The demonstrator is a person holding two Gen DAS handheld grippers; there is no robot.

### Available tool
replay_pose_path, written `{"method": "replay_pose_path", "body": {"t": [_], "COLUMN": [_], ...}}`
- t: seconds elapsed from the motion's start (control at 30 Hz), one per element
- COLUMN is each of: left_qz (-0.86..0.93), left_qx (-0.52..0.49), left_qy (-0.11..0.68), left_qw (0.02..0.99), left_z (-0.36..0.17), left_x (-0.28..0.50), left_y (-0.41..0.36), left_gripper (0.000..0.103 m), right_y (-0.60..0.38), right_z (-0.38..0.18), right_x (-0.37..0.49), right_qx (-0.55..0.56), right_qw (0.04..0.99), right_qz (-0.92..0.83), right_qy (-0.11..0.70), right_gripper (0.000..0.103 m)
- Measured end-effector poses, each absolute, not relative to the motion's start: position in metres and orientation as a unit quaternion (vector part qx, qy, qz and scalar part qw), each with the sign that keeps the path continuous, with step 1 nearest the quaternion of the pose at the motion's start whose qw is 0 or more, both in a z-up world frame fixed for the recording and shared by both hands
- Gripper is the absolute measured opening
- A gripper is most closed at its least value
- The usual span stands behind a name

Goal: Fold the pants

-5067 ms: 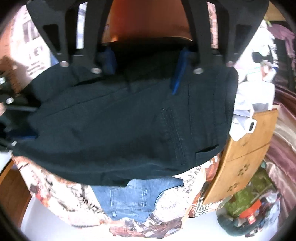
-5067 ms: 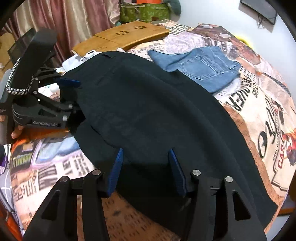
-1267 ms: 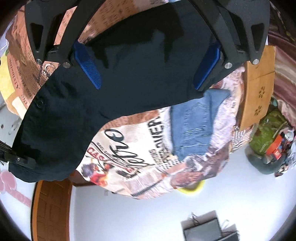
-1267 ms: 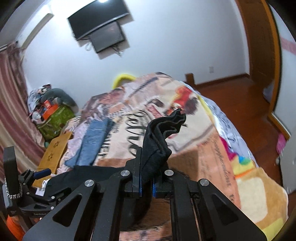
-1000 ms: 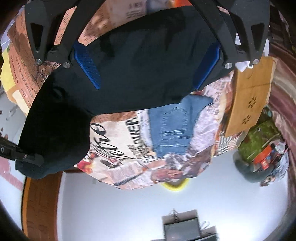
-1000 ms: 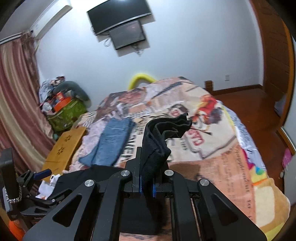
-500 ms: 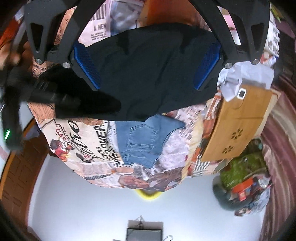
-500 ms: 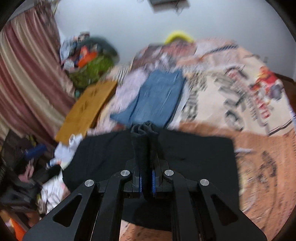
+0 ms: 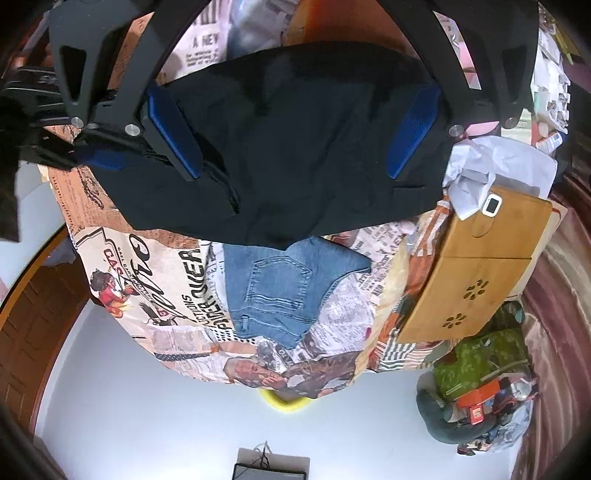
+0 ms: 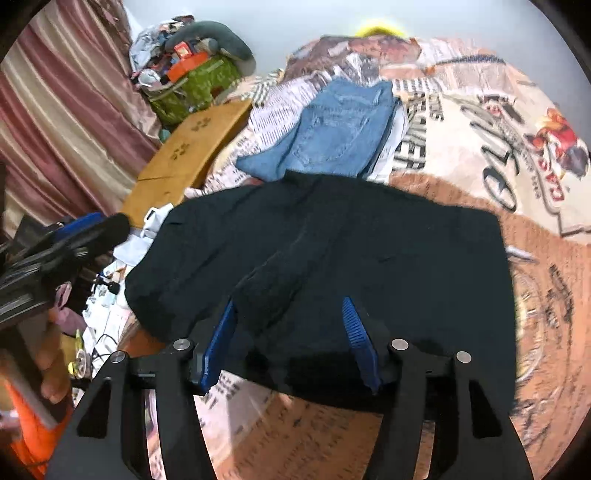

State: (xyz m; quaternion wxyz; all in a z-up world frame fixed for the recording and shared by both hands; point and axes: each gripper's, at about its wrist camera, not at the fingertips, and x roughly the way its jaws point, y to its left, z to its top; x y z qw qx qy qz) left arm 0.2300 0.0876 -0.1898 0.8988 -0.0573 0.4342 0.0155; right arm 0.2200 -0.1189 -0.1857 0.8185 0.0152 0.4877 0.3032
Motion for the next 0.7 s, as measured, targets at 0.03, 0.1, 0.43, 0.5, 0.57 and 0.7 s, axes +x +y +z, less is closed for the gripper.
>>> {"method": "replay_pose_path", "body": {"t": [0.03, 0.1, 0.43, 0.5, 0.57, 0.7], "left_qz": [0.012, 0.006, -0.032, -0.04, -0.05, -0.062], "left_qx": [-0.056, -0.052, 0.0, 0.016, 0.03, 0.032], "left_qy": [0.436, 0.437, 0.449, 0.453, 0.463, 0.495], "left_qw": [0.898, 0.898, 0.893, 0.891, 0.885, 0.866], "left_z": [-0.19, -0.189, -0.191, -0.197, -0.207, -0.231], "left_x": [0.234, 0.239, 0.284, 0.294, 0.307, 0.327], "left_y": [0.082, 0.076, 0.012, -0.003, -0.018, -0.032], "left_gripper": [0.1, 0.1, 0.101, 0.101, 0.101, 0.101], "right_y": [-0.125, -0.14, -0.199, -0.204, -0.208, -0.206], "right_z": [-0.18, -0.169, -0.154, -0.162, -0.172, -0.2], "right_x": [0.219, 0.222, 0.261, 0.271, 0.279, 0.296], "right_qx": [0.013, 0.013, 0.012, 0.008, 0.002, -0.009], "right_qw": [0.823, 0.835, 0.871, 0.869, 0.865, 0.851], "right_qz": [0.302, 0.297, 0.248, 0.244, 0.241, 0.24], "right_qy": [0.48, 0.463, 0.423, 0.431, 0.441, 0.468], "right_gripper": [0.055, 0.056, 0.065, 0.065, 0.065, 0.065]}}
